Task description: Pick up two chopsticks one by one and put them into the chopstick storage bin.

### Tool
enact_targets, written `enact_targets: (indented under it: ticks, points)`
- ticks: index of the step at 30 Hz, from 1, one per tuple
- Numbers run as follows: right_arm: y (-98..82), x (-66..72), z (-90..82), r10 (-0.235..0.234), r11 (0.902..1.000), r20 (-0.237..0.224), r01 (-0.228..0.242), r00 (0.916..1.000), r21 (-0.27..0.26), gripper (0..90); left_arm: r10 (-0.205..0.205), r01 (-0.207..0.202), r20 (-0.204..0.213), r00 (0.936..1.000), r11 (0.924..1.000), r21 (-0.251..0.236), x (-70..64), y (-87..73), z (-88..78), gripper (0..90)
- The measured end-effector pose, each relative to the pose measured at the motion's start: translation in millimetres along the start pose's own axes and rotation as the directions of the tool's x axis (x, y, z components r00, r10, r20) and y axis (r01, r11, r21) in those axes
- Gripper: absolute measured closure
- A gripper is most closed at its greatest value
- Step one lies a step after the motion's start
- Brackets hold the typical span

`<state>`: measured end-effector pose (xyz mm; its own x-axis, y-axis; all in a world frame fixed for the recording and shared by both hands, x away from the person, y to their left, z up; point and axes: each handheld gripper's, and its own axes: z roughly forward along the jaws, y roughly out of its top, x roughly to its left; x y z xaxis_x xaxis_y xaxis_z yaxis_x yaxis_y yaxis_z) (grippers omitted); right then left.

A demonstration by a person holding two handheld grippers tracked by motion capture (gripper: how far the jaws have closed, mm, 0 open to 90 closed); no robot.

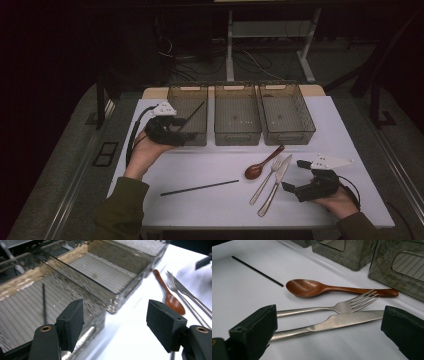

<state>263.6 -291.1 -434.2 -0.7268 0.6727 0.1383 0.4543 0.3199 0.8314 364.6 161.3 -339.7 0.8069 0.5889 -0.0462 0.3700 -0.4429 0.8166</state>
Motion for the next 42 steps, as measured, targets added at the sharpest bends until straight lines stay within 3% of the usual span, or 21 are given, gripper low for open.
enact_targets:
  ticks: [11,20,33,40,42]
  points:
    - [0.0,-0.2,-0.3,0.004,1.0,0.0,-0.004,1.0,0.0,0.1,0.04,-0.037,0.069,0.9968,0.9985,-0.041,-24.2,-34.9,0.1,26.8]
    - [0.1,-0.3,-0.7,0.001,1.0,0.0,-0.001,1.0,-0.002,0.1,0.069,-0.066,0.102,0.9924,0.9974,-0.03,-41.5,-62.5,1.5,31.8]
    - [0.2,0.3,-0.4,0.0,1.0,0.0,0.0,1.0,-0.004,0.1,0.08,-0.084,0.172,0.9817,0.9963,0.017,-53.9,-98.4,1.2,57.3]
    - [0.3,-0.1,0.0,-0.004,1.0,0.001,0.004,1.0,-0.004,0.1,0.061,-0.071,0.198,0.9783,0.9966,0.042,-57.6,-111.8,2.9,69.5]
    - [0.3,0.0,-0.2,-0.002,1.0,0.001,0.002,1.0,-0.004,0.1,0.071,-0.085,0.203,0.9765,0.9948,0.057,-57.2,-114.0,3.6,72.9]
